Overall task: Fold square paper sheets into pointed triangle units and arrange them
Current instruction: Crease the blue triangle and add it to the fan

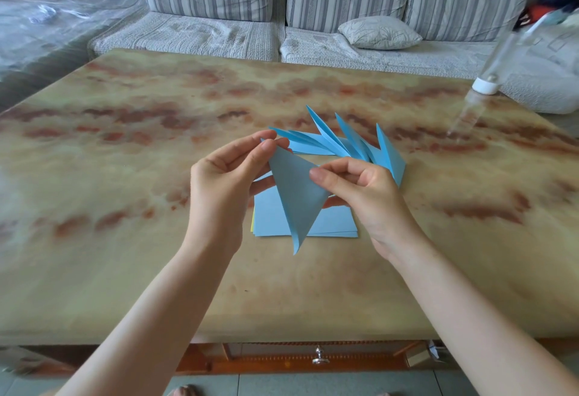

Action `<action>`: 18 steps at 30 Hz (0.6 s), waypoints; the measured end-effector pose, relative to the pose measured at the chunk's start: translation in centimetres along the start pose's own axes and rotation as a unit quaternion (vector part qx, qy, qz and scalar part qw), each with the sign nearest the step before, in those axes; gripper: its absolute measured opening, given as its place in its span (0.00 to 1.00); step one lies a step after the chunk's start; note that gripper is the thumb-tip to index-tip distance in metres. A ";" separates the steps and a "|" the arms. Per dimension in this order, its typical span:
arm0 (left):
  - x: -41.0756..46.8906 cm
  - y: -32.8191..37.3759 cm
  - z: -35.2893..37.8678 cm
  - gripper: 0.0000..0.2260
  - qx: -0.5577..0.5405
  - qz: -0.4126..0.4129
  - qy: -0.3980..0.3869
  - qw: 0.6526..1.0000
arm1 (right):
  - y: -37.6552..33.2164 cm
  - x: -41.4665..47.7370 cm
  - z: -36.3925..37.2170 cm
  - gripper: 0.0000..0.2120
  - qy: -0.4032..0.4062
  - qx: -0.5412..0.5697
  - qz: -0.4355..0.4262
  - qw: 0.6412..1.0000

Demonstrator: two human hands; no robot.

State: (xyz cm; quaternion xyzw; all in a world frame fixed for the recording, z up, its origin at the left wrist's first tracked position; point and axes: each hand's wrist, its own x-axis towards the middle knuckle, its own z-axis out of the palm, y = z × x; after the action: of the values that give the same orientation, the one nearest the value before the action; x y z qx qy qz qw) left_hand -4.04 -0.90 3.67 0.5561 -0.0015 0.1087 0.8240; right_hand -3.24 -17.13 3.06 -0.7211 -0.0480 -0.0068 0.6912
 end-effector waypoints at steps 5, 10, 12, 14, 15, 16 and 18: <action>-0.4 -0.4 0.4 0.05 -0.044 -0.007 0.024 0.999 | -0.1 -0.1 0.3 0.11 -0.013 0.113 0.044 0.993; -0.5 -0.3 0.5 0.05 -0.083 -0.008 0.043 0.996 | -0.2 0.2 -0.1 0.09 0.008 0.184 0.040 0.982; -0.5 -0.3 0.5 0.05 -0.097 -0.021 0.045 0.994 | -0.1 0.2 -0.2 0.10 0.024 0.178 0.035 0.983; -0.5 -0.3 0.5 0.05 -0.106 -0.037 0.043 0.993 | -0.1 0.3 -0.1 0.09 0.042 0.173 0.033 0.983; -0.5 -0.3 0.5 0.05 -0.108 -0.043 0.042 0.992 | -0.1 0.3 -0.1 0.09 0.050 0.170 0.032 0.984; -0.5 -0.3 0.5 0.05 -0.110 -0.046 0.041 0.992 | -0.1 0.3 -0.1 0.10 0.056 0.166 0.030 0.984; -0.5 -0.3 0.5 0.05 -0.112 -0.047 0.043 0.992 | -0.1 0.4 -0.1 0.11 0.064 0.153 0.027 0.986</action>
State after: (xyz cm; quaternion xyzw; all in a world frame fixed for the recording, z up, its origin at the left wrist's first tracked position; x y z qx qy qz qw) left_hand -4.42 -1.54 3.55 0.4548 0.0485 0.0928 0.8844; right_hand -2.82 -17.16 3.17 -0.6059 0.0151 -0.0265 0.7949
